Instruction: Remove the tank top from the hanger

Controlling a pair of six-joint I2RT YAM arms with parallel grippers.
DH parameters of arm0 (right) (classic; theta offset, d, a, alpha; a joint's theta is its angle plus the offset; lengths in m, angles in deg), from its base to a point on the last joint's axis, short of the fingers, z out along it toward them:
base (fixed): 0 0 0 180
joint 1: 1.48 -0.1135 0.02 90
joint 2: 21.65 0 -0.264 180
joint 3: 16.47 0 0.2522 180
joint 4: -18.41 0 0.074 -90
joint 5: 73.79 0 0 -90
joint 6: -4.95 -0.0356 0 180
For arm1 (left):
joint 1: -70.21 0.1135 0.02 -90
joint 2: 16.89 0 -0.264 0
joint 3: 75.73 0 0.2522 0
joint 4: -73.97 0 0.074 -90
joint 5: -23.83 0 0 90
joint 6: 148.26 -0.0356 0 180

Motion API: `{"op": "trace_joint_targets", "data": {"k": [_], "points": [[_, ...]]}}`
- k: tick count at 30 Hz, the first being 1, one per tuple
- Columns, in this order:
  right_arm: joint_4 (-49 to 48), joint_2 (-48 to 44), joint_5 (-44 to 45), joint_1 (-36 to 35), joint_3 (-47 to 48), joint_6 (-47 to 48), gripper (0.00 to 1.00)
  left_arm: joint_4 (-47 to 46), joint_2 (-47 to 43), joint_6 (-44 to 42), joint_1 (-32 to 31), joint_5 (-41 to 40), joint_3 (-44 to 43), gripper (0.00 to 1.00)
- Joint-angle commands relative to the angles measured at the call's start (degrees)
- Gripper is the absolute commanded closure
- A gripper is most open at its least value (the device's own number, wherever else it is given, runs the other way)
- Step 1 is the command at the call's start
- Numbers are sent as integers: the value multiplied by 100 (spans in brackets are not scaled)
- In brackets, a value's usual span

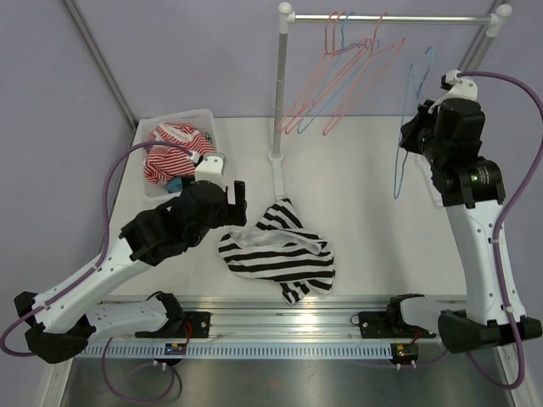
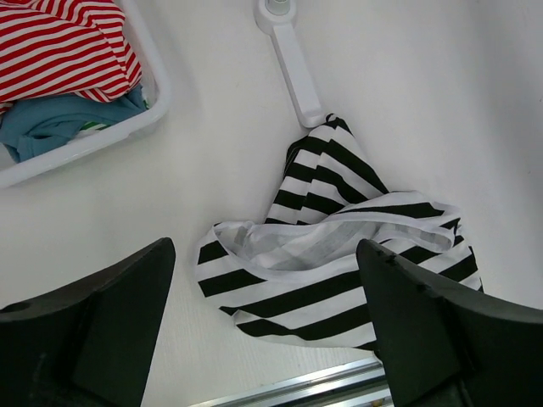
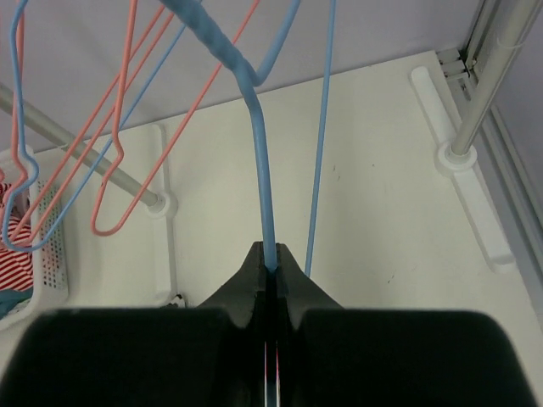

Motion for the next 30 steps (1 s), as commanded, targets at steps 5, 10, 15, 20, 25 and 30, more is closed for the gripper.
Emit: {"op": "trace_joint_targets", "data": {"k": [5, 10, 15, 20, 25, 30], "points": [[530, 1309, -106, -1, 2002, 439, 100, 450, -631, -125, 10, -12, -223, 2], [951, 2426, -97, 52, 3260, 580, 100, 634, -957, -248, 10, -3, -12, 1], [1417, 3472, -80, 122, 4658, 668, 100, 600, -1378, -380, 10, -38, 357, 1], [1480, 3982, -499, 122, 5178, 677, 100, 468, -1607, -458, 10, -73, 586, 1], [1314, 4097, -1248, 113, 4890, 554, 100, 266, -1643, -582, 10, -100, 761, 1], [1085, 4088, -1943, 113, 4678, 466, 100, 186, -1511, -599, 10, -91, 841, 1]]}}
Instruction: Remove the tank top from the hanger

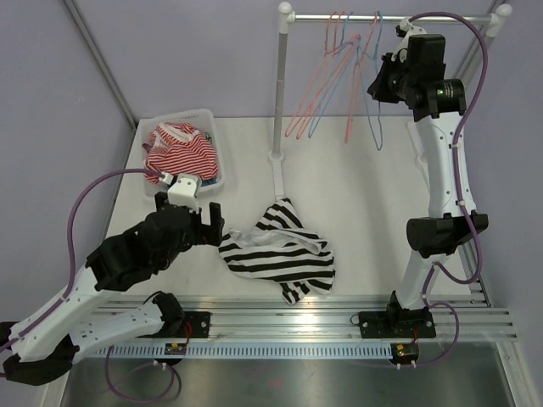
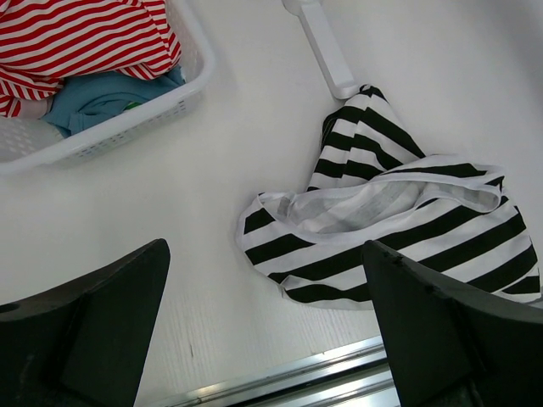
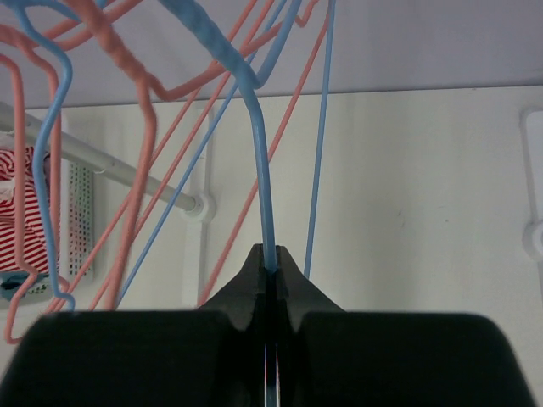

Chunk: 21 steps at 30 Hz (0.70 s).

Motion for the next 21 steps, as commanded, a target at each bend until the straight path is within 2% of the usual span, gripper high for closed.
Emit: {"op": "trace_joint_targets", "data": {"k": [1, 12, 17, 21], "points": [[-327, -25, -677, -5, 53, -85, 100, -364, 85, -125, 6, -91, 71, 1], [-108, 37, -819, -49, 53, 117, 100, -400, 287, -11, 6, 58, -77, 1], [-160, -287, -503, -49, -228, 214, 69, -540, 480, 121, 6, 313, -113, 1], [-178, -666, -256, -49, -518, 363, 55, -794, 673, 165, -100, 454, -69, 1]]}}
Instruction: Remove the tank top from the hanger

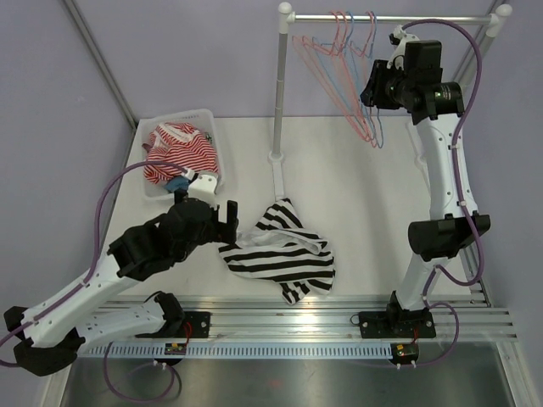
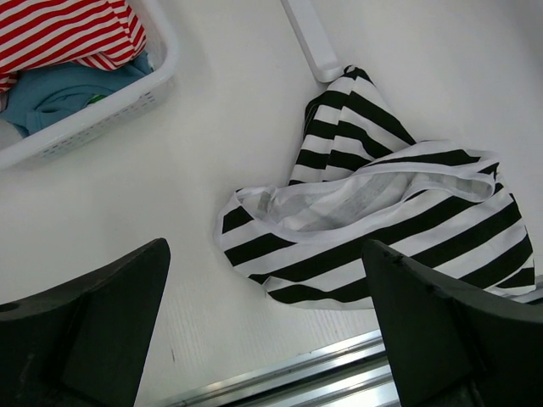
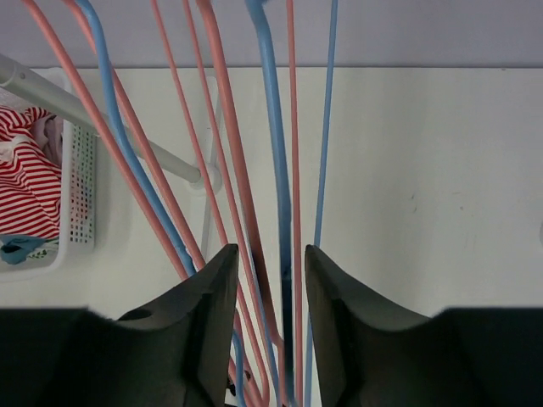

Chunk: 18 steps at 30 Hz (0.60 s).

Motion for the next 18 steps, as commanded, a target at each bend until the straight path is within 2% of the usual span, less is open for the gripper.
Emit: {"op": "trace_joint_targets", "data": {"k": [1, 2, 4, 5, 6, 7, 13, 18], "points": [[-136, -703, 384, -33, -159, 230, 48, -602, 210, 123, -167, 216, -95, 1], [-136, -809, 437, -42, -221, 230, 48, -656, 263, 141, -220, 216, -86, 1], [-145, -1020, 517, -33, -485, 291, 36, -787, 404, 150, -352, 225, -43, 1], [-136, -1273, 630, -42, -581, 292, 28, -919, 535, 159, -388, 225, 1, 1], [-145, -1415, 666, -34, -826, 274, 9, -989, 623, 159, -423, 225, 28, 1], [-171, -1556, 684, -42, -967, 265, 1, -1060, 694, 150, -493, 225, 54, 1], [-426, -2839, 316, -33, -2198, 37, 1, -1693, 1247, -87, -704, 365, 318, 1], [-794, -3999, -623, -42, -3235, -217, 1, -1983, 1862, -325, -766, 418, 388, 1]]}}
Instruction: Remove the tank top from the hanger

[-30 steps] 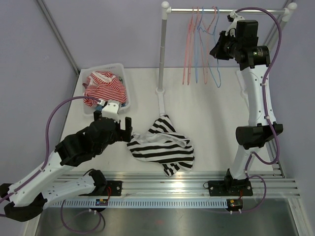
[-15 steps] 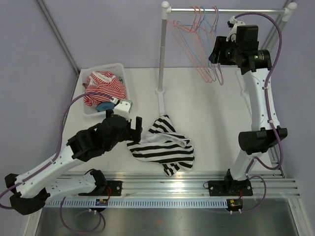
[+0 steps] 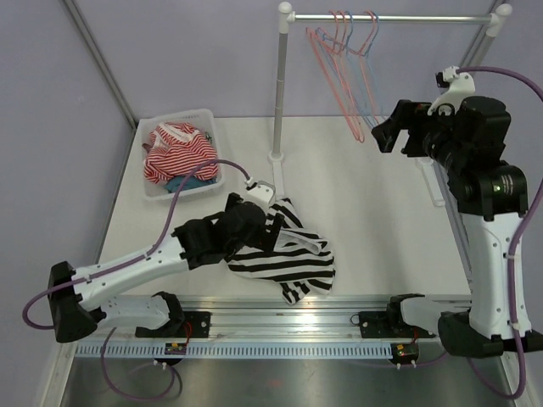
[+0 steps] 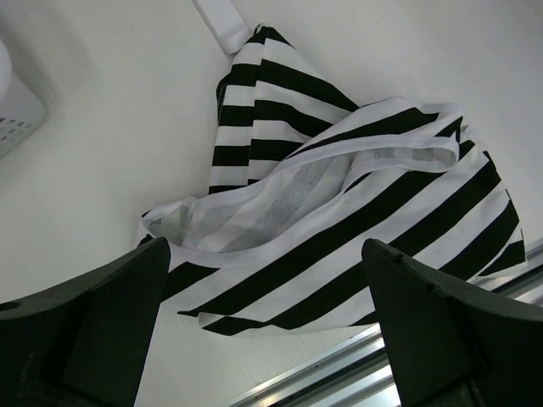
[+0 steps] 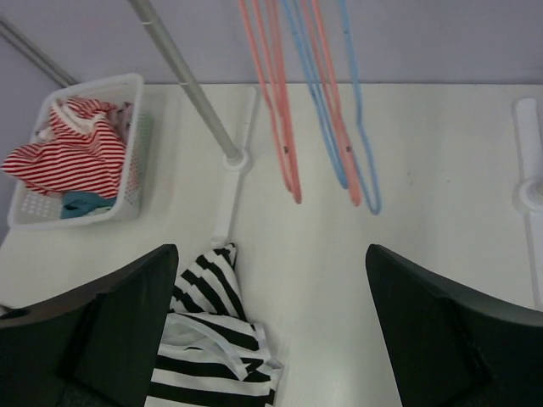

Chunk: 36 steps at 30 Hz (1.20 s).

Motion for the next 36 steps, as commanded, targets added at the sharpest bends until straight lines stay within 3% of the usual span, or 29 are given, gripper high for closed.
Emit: {"op": "trace_joint_targets", "data": {"k": [1, 8, 12, 22, 25, 26, 29, 30, 32, 36], "points": [[-515, -557, -902, -31, -778, -233, 1, -571, 374, -187, -51, 82, -5, 1], [-1482, -1850, -3232, -31, -2178, -514, 0, -1300, 1516, -257, -60, 617, 187, 1], [-1790, -2316, -3558, -31, -2766, -611, 0, -2073, 1938, -275, -60, 916, 566, 1], [-2291, -3176, -3821, -31, -3427, -1042, 1, -2390, 3082, 365, -60, 916, 733, 1], [-2537, -3362, -3918, -31, -3533, -1218, 1, -2548, 3266, 664, -60, 1057, 961, 19], [-2572, -3389, -3936, -31, -3533, -1253, 0, -2566, 3293, 718, -60, 1066, 1005, 40], [-2573, -3485, -3963, -40, -3436, -1244, 0, -2584, 3267, 850, -69, 1110, 1146, 70], [-2582, -3494, -3954, -31, -3393, -1227, 1, -2541, 3215, 868, -86, 1075, 1155, 87], [-2573, -3564, -3954, -31, -3348, -1218, 1, -2321, 2944, 885, -139, 891, 1137, 100], [-2555, -3644, -3945, -31, -3374, -1183, 1, -1689, 2076, 1008, -227, 304, 979, 100]]}}
